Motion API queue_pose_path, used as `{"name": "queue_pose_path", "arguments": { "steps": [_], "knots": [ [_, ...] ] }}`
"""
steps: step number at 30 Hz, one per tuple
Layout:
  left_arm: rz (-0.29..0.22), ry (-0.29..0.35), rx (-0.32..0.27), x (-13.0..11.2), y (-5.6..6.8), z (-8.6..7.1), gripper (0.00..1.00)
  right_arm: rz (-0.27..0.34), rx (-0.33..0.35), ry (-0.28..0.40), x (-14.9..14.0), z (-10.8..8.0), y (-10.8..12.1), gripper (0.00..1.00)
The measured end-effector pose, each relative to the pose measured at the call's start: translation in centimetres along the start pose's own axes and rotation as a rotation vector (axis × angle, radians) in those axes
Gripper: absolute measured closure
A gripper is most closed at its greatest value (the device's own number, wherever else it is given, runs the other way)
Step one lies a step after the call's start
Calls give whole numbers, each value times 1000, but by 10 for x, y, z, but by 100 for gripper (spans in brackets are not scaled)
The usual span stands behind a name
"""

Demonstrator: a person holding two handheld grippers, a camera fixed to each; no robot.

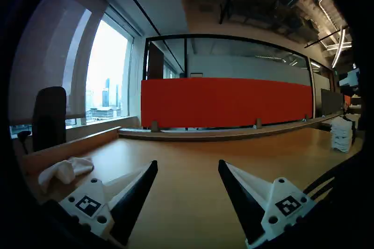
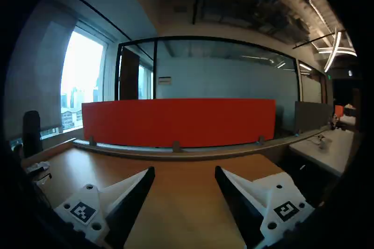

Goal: Fold towel

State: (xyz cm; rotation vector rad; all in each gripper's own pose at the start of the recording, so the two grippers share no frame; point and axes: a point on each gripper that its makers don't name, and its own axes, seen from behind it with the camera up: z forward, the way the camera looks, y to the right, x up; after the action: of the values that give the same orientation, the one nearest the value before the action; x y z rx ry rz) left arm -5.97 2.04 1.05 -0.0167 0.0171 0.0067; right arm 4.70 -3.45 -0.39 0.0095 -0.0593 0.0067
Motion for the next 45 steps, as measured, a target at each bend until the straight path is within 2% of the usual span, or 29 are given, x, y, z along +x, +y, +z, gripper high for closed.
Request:
{"name": "queue_pose_path", "arguments": {
  "steps": [9,23,27,33,41,45],
  "knots": [
    [1,-2,0,0,0,0,4,-1,-5,4,-3,0,6,0],
    [1,-1,0,-1,1,0,3,-57,-55,46,-15,2,31,0],
    [1,-1,0,-2,1,0,4,-55,-62,61,-20,3,36,0],
    [1,-1,0,-3,1,1,4,-20,-65,71,-37,7,38,0],
    [1,-1,0,-4,2,1,3,-23,-40,70,-66,18,36,0],
    [1,-1,0,-4,2,1,3,-5,-39,67,-80,21,38,0]
  ]
}}
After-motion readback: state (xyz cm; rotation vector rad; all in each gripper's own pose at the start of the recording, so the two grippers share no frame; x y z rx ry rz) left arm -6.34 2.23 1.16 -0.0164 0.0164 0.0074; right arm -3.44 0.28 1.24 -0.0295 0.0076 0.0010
